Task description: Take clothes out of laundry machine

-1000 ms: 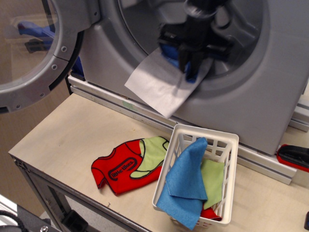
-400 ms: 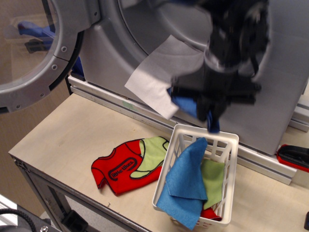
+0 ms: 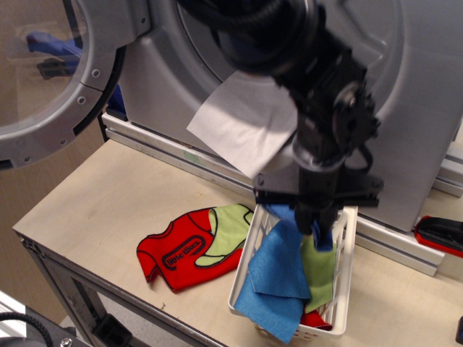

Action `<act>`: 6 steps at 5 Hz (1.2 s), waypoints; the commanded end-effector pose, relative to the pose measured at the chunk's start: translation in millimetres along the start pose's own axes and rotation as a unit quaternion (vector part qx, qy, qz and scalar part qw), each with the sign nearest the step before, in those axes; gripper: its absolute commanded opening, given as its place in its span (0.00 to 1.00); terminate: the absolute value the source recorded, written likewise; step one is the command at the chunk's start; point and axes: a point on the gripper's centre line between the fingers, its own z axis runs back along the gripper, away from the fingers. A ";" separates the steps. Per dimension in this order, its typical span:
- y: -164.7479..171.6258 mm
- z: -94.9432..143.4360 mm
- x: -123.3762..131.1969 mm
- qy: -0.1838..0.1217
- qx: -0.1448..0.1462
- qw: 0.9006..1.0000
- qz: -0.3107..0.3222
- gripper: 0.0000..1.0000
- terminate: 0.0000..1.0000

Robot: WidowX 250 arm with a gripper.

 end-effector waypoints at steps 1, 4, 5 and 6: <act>-0.2 -22.6 -3.9 0.016 -0.034 0.998 -0.052 0.00 0.00; -10.9 -20.0 -13.4 0.003 0.030 0.998 -0.059 1.00 0.00; -18.0 -13.8 -11.9 -0.002 0.017 0.998 -0.057 1.00 0.00; -17.6 14.5 0.2 0.012 -0.001 0.999 -0.050 1.00 0.00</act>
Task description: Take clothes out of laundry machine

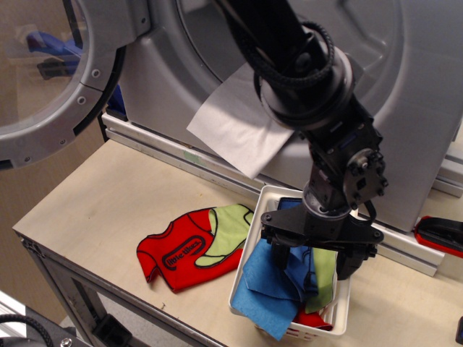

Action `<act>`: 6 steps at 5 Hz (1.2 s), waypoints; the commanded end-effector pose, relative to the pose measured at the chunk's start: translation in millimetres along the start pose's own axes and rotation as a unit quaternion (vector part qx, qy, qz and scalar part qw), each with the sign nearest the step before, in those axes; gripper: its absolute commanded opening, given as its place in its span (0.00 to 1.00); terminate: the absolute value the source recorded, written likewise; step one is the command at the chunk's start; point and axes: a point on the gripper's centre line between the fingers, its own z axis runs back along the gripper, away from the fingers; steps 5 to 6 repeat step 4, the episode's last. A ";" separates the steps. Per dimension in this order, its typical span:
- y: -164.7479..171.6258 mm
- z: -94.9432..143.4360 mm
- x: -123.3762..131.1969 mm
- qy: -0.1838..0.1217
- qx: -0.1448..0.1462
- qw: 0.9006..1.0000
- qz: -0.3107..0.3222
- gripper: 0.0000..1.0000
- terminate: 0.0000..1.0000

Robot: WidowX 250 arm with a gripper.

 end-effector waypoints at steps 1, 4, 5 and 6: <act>8.2 79.2 39.8 -0.002 -0.048 0.999 0.013 1.00 0.00; 28.3 96.0 57.1 -0.027 -0.049 0.998 -0.002 1.00 1.00; 28.3 96.0 57.1 -0.027 -0.049 0.998 -0.002 1.00 1.00; 28.3 96.0 57.1 -0.027 -0.049 0.998 -0.002 1.00 1.00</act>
